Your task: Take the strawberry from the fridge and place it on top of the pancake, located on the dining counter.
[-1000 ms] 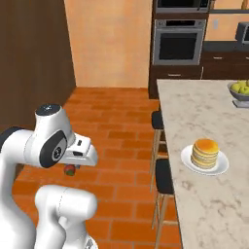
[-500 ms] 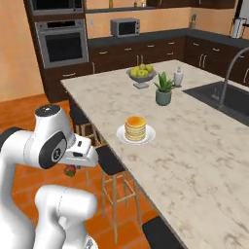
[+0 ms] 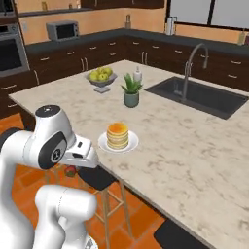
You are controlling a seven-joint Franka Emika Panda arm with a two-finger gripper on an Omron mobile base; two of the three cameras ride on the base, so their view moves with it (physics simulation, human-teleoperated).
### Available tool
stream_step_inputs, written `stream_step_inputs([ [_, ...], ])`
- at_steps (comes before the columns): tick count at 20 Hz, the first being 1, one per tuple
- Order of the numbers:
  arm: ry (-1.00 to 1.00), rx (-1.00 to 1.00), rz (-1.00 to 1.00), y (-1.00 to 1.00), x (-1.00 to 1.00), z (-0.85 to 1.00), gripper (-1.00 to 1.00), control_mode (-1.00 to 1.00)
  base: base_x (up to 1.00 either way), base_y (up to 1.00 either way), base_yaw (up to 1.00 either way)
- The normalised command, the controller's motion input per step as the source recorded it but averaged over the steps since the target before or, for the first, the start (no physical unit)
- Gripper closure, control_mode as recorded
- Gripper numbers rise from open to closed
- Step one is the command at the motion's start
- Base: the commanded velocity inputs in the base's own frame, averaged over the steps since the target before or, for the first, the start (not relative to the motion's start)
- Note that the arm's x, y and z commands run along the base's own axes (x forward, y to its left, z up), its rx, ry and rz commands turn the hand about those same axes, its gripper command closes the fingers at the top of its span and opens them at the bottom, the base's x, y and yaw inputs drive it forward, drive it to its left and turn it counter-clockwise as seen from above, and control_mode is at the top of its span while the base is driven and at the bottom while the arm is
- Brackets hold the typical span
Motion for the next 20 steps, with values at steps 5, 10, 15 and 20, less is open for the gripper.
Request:
stream_step_inputs([
  [5, 0.0, 0.0, 0.0, 0.0, 0.0, 0.0, 1.0, 1.0, 0.4, 0.46, -0.59],
  [10, 0.0, 0.0, 0.0, 0.0, 0.0, 0.0, 1.0, 1.0, 0.42, 0.6, -0.59],
  [15, 0.0, 0.0, 0.0, 0.0, 0.0, 0.0, 1.0, 1.0, 0.41, 0.61, -0.55],
  [20, 0.0, 0.0, 0.0, 0.0, 0.0, 0.0, 1.0, 1.0, 0.46, 0.48, -0.4],
])
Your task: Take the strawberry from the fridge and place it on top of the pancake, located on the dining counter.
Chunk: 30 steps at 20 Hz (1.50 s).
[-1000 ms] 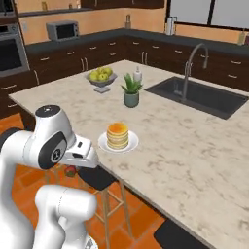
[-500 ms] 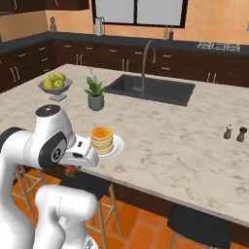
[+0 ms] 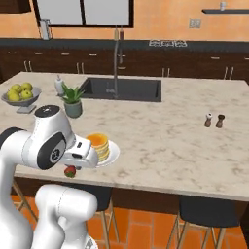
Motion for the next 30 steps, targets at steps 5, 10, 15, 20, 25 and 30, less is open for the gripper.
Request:
stream_step_inputs([
  [5, 0.0, 0.0, 0.0, 0.0, 0.0, 0.0, 1.0, 1.0, 0.52, 0.49, -0.25],
  [10, 0.0, 0.0, 0.0, 0.0, 0.0, 0.0, 1.0, 1.0, 0.47, 0.4, -0.12],
  [15, -0.12, 0.0, -0.14, 0.34, 0.78, 0.03, 1.0, -1.0, 0.0, 0.0, 0.0],
  [20, -0.1, 0.0, -0.15, 0.46, 1.0, 0.14, 1.0, -1.0, 0.0, 0.0, 0.0],
  [25, -0.01, 0.06, -0.18, 0.1, 1.0, 0.27, 1.0, -1.0, 0.0, 0.0, 0.0],
  [30, 0.13, 0.3, -0.15, -0.01, 1.0, 0.04, 1.0, -1.0, 0.0, 0.0, 0.0],
])
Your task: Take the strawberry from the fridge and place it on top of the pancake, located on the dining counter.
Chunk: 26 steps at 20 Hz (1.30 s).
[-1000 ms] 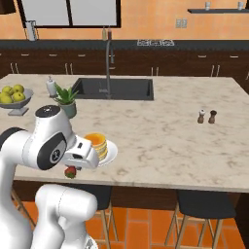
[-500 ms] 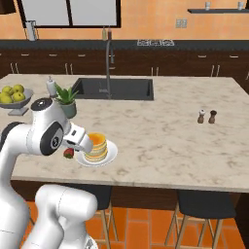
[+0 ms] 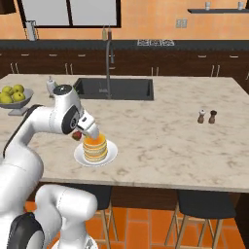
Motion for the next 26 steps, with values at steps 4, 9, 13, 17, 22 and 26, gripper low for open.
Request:
stream_step_inputs([
  [4, 0.02, 0.28, -0.14, 0.0, 1.0, 0.0, 1.0, -1.0, 0.0, 0.0, 0.0],
  [9, 0.11, 0.0, -0.26, 0.0, 0.93, -0.32, 1.0, -1.0, 0.0, 0.0, 0.0],
  [13, 0.38, -0.04, -0.33, 0.0, 0.22, -0.89, 1.0, -1.0, 0.0, 0.0, 0.0],
  [17, 0.11, 0.0, -0.31, -0.02, 0.04, -0.46, 1.0, -1.0, 0.0, 0.0, 0.0],
  [22, 0.08, 0.0, -0.15, -0.11, 0.09, -0.03, 1.0, -1.0, 0.0, 0.0, 0.0],
  [26, 0.15, 0.0, -0.13, -0.3, 0.0, -0.2, 1.0, -1.0, 0.0, 0.0, 0.0],
])
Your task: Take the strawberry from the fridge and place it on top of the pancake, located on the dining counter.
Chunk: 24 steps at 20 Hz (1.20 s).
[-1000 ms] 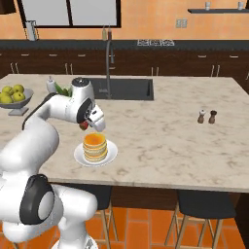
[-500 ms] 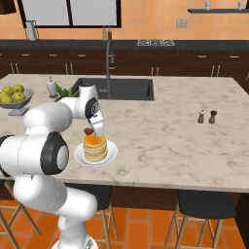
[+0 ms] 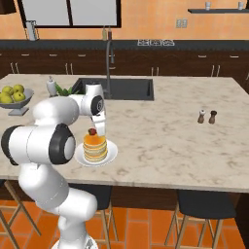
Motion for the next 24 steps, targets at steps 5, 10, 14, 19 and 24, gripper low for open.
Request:
stream_step_inputs([
  [5, 0.05, 0.0, -0.02, 0.0, -0.08, -0.19, 1.0, -1.0, 0.0, 0.0, 0.0],
  [10, 0.01, 0.0, -0.07, 0.18, 0.0, -0.11, 1.0, -1.0, 0.0, 0.0, 0.0],
  [14, 0.03, 0.0, -0.05, 0.0, 0.0, -0.28, 1.0, -1.0, 0.0, 0.0, 0.0],
  [19, 0.01, 0.0, -0.02, -0.01, 0.0, -0.12, 1.0, -1.0, 0.0, 0.0, 0.0],
  [24, 0.0, 0.0, -0.01, 0.0, 0.0, 0.0, -1.0, -1.0, 0.0, 0.0, 0.0],
])
